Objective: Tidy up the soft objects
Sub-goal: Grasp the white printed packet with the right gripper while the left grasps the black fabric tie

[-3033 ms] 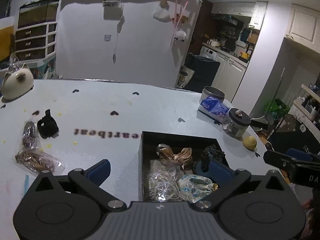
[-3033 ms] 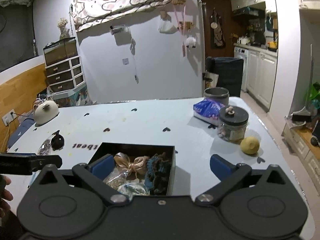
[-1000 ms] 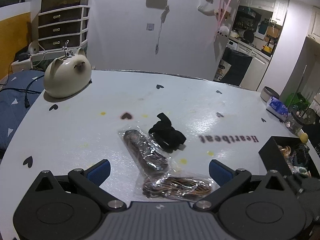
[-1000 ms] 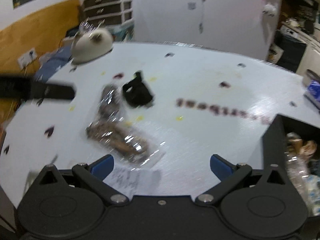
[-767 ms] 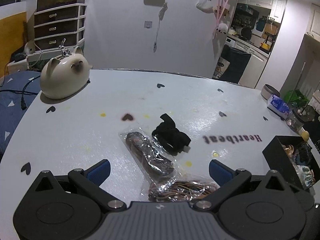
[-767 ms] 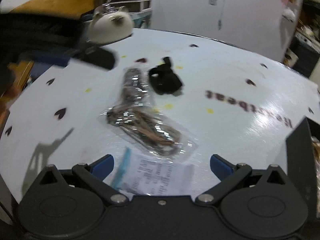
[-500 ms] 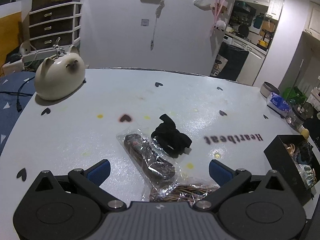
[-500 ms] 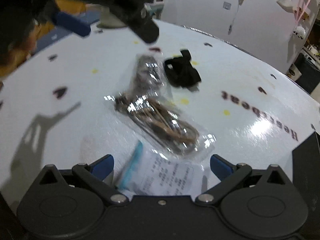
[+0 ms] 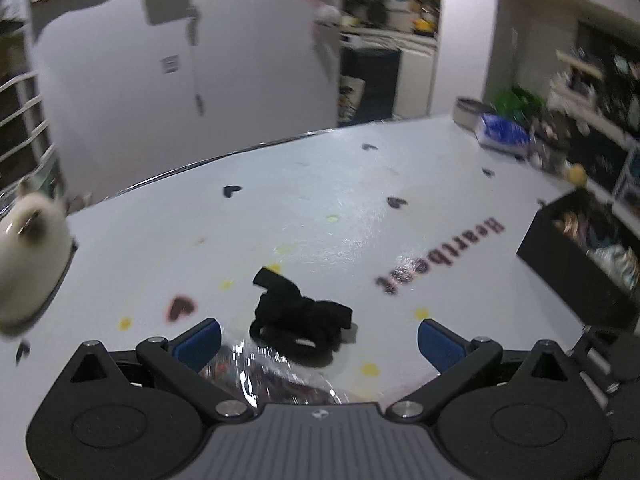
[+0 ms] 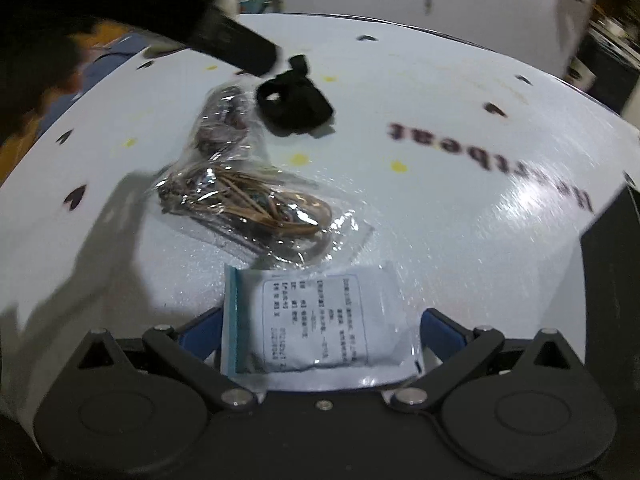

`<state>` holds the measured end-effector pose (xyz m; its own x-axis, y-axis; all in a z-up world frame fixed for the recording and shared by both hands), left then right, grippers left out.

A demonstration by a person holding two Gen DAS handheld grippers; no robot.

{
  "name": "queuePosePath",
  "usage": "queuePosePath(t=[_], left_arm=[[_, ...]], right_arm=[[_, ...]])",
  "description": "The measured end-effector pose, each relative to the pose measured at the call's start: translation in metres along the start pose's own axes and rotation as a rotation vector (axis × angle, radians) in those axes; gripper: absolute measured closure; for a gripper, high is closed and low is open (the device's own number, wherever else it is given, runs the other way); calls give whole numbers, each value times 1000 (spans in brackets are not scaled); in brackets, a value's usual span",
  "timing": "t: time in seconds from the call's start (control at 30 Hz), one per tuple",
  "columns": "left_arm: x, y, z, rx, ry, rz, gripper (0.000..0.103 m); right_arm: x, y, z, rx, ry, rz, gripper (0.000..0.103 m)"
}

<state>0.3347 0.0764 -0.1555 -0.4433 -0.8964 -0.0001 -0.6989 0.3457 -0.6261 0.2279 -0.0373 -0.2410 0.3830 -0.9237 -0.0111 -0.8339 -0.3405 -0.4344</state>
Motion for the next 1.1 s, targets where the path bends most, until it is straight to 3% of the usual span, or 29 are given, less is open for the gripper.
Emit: queuePosePath(t=[0.17, 0.37, 0.47, 0.8, 1.1], left_arm=[[-2, -14, 37, -50, 7, 94, 5], [-4, -15, 80, -147, 20, 166, 8], [-8, -13, 95, -174, 27, 179, 19], [-15, -17, 109, -162, 30, 45, 53], [-12, -12, 89, -118, 46, -55, 60]], right_arm=[[2, -3, -1, -16, -35, -49, 2], [13, -5, -7, -24, -49, -59, 21], [17, -5, -9, -30, -51, -64, 26], [36, 0, -15, -48, -31, -1, 35], [46, -5, -30, 4, 9, 38, 36]])
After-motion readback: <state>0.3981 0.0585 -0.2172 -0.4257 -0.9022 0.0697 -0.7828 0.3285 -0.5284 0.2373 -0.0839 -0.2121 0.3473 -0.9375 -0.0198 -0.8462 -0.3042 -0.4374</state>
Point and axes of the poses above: each gripper's, at about its wrist camera, not at the fingertips, and z roughly the way its jaws point, x to its right, y to its underside, the point moved 9 cm from there along z, roughly the way its jaws point, and after that the axes turned 7 degrees about -x, right-handed, at the moved point
